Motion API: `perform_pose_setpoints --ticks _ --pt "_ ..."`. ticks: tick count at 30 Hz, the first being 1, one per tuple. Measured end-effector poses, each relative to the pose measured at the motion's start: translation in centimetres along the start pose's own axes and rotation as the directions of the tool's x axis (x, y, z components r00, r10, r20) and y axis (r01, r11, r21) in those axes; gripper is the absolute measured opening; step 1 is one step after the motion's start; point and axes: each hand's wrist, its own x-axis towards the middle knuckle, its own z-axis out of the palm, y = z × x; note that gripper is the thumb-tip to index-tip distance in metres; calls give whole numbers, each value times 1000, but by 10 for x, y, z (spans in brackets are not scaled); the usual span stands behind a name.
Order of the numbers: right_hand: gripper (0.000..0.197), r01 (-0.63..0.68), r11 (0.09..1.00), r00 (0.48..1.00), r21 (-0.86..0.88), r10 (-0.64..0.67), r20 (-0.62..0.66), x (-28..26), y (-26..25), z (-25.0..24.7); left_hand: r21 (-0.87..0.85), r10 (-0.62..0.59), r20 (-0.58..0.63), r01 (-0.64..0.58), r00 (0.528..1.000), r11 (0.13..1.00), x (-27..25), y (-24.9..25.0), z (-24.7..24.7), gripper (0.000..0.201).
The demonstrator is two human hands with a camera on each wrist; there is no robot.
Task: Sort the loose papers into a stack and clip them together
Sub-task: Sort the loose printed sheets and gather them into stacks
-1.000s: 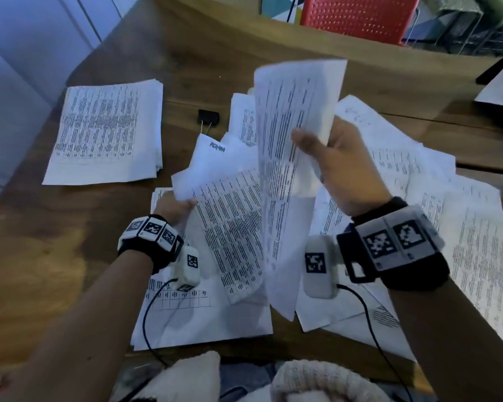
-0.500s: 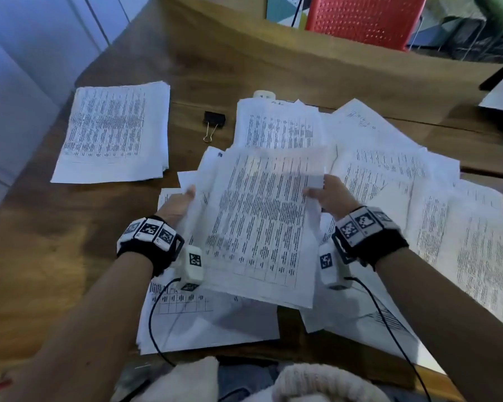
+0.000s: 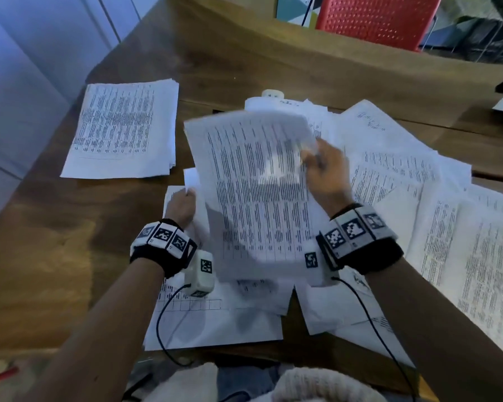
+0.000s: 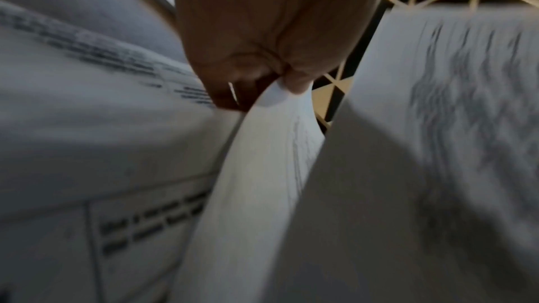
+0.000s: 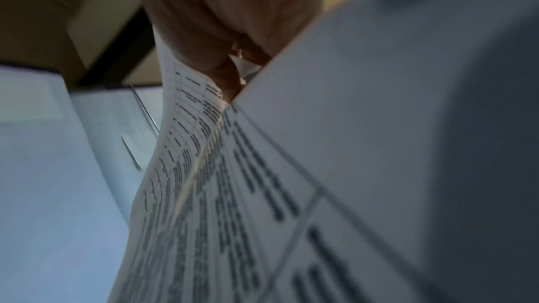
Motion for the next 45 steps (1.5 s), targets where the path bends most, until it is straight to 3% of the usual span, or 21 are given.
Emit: perform_pose_setpoints --ticks 4,7,12,16,20,23,25,26,28,30,32,34,37,40,42,43,44,45 --pt "13 39 979 993 200 -15 -120 16 -45 -31 -105 114 -187 -135 976 985 2 7 -5 37" --pt "16 66 947 991 316 -27 -128 25 -55 -41 -139 156 -170 -180 973 974 7 12 -16 31" --pt "16 -157 929 985 336 174 -20 20 -22 -30 3 227 -41 -227 973 974 13 20 -25 33" --pt "29 -256 865 950 432 308 -54 13 -6 -30 6 255 6 -255 967 967 15 27 -27 23" --pt "14 -380 877 915 294 402 -15 -1 13 -16 -144 215 88 -201 973 969 22 30 -16 25" --pt "11 -553 828 833 92 552 40 -20 41 5 -216 127 192 -84 973 973 27 31 -4 41" --pt "6 -621 784 784 4 621 29 -31 57 17 -20 -25 225 30 974 999 35 22 2 68" --pt "9 -652 757 757 -37 653 19 -35 60 21 109 -90 188 71 978 992 37 15 5 80" --pt "18 -698 708 714 -107 699 -31 -42 59 29 212 -161 138 130 977 969 24 10 6 96" --pt "38 -722 688 692 -74 718 -78 -46 50 36 295 -154 107 116 982 948 4 11 7 93" --pt "56 -741 672 671 11 741 -32 -51 37 43 365 -137 94 94 986 926 -6 9 14 93" --pt "59 -760 645 648 77 761 19 -53 29 49 387 -119 83 78 989 919 -18 10 20 91" --pt "50 -791 611 609 30 783 127 -52 21 53 376 -136 85 95 987 922 -19 9 25 89" --pt "8 -751 658 634 -61 744 213 -56 17 61 250 -146 179 98 973 963 -14 9 20 71" --pt "19 -696 710 682 -105 700 210 -60 21 69 119 -112 238 86 965 989 -19 13 15 54" --pt "14 -694 713 683 -101 697 218 -62 24 72 73 -65 232 49 971 996 -25 15 15 48" --pt "5 -678 729 704 -93 681 202 -65 21 72 41 8 207 -17 978 999 -32 18 14 44" --pt "15 -691 718 697 -77 691 192 -66 26 73 26 97 183 -103 978 994 -41 22 15 42"
